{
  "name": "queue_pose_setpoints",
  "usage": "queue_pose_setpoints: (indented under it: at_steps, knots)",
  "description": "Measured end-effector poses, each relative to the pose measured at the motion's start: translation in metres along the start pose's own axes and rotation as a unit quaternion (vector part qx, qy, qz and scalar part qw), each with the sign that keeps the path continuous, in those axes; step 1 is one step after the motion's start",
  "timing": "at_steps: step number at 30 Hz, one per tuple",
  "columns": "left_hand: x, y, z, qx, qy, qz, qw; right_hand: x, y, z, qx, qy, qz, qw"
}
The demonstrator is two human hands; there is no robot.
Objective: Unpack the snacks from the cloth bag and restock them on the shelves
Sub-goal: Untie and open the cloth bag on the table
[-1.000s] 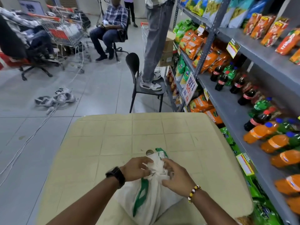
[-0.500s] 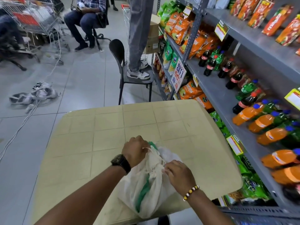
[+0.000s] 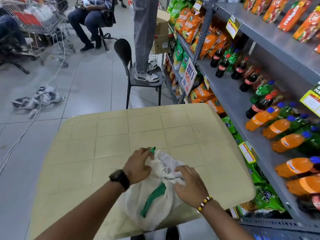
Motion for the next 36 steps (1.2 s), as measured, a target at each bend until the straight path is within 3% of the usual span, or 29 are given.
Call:
queue_pose_setpoints:
  at_steps: [2, 6, 9, 14, 20, 24, 26, 28, 30, 33, 36]
  knots:
    - [-0.007, 0.020, -0.019, 0.081, 0.054, 0.039, 0.995, 0.008, 0.022, 0.012, -0.022, -0.020, 0.047, 0.998]
    - [-0.003, 0.046, -0.029, 0.224, 0.060, 0.088, 0.969, 0.020, 0.061, 0.017, -0.143, -0.066, 0.120, 0.980]
    - [0.006, 0.041, -0.040, 0.260, 0.082, 0.052, 0.961, 0.025, 0.055, 0.016, -0.150, -0.077, 0.094, 0.981]
    - [0.007, 0.010, -0.029, 0.237, 0.048, -0.033, 0.970, 0.024, 0.011, 0.010, -0.054, -0.085, 0.008, 0.995]
    - [-0.007, -0.056, 0.057, 0.190, -0.132, -0.118, 0.966, 0.012, -0.032, -0.045, 0.049, -0.013, -0.020, 0.998]
    - [-0.028, -0.059, 0.109, 0.207, -0.249, -0.030, 0.946, -0.001, -0.036, -0.092, -0.020, 0.074, 0.001, 0.997]
    - [-0.025, -0.051, 0.094, 0.165, -0.218, -0.052, 0.961, 0.004, -0.035, -0.080, 0.004, 0.071, -0.037, 0.997]
    - [-0.014, -0.034, 0.054, 0.093, -0.114, -0.068, 0.987, 0.014, -0.023, -0.050, 0.045, 0.042, -0.042, 0.997]
    - [-0.006, -0.003, 0.018, 0.063, -0.045, 0.004, 0.997, 0.022, 0.003, -0.022, 0.046, 0.020, 0.019, 0.999]
    - [0.000, 0.035, -0.006, 0.190, 0.035, 0.126, 0.973, 0.027, 0.044, 0.005, -0.027, -0.036, 0.148, 0.988]
    - [0.011, 0.027, -0.013, 0.241, 0.093, 0.093, 0.961, 0.029, 0.058, 0.014, -0.078, -0.102, 0.190, 0.973]
Point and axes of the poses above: each hand's wrist, its own x-axis towards the middle knuckle, its own y-axis out of the palm, z = x × y, the point moved 10 cm from there along x, towards the middle knuckle, and after that the axes turned 11 degrees about -z, right-handed, at the moved point
